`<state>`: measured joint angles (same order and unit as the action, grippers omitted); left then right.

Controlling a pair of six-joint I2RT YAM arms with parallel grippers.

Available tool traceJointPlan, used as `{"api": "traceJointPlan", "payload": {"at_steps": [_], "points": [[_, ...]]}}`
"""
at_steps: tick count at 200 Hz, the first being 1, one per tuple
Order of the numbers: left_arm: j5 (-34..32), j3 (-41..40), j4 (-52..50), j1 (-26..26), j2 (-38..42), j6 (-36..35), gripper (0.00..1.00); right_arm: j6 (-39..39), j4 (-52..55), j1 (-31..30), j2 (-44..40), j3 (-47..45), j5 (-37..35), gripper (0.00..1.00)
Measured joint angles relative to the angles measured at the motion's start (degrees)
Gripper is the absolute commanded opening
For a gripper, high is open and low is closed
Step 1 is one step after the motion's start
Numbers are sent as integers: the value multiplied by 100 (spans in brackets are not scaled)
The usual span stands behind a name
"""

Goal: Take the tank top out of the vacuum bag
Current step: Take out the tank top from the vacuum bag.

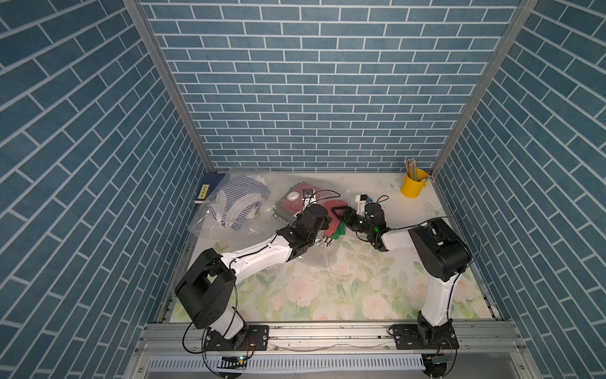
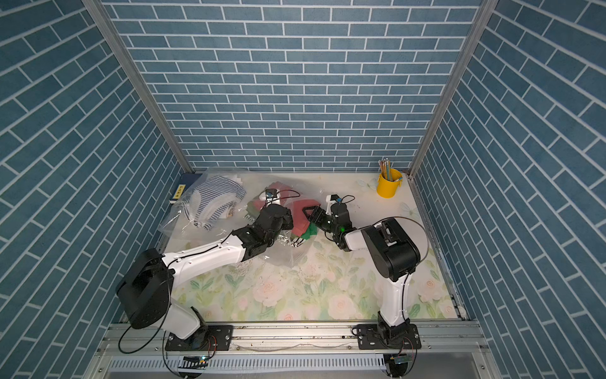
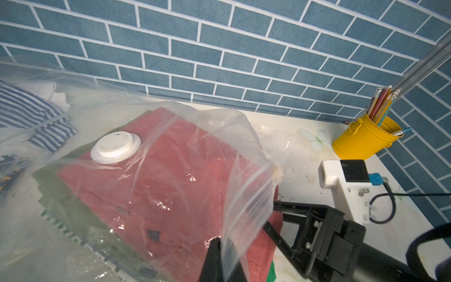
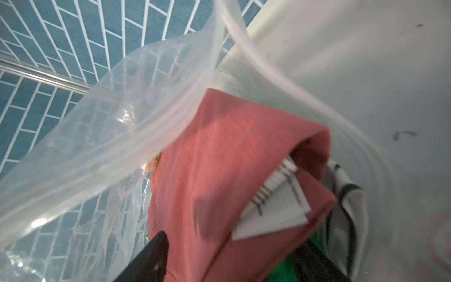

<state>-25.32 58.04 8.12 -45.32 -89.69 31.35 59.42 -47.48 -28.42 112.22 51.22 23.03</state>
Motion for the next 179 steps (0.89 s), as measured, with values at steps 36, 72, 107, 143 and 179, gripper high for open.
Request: {"api": "traceJointPlan", "payload": {"at_steps": [36, 72, 107, 143, 179], "points": [[11, -39, 9, 13, 0, -2, 0, 72, -44, 0, 17, 223, 278, 64], [13, -59, 37, 33, 0, -2, 0, 81, 17, -15, -267, 227, 409, 63], [15, -63, 42, 39, 0, -2, 0, 87, 37, -72, -439, 278, 487, 63], [15, -68, 44, 46, 0, -2, 0, 216, 140, -131, -645, 111, 411, 65], [15, -68, 42, 50, 0, -2, 0, 341, 157, -210, -815, -157, 323, 63]]}}
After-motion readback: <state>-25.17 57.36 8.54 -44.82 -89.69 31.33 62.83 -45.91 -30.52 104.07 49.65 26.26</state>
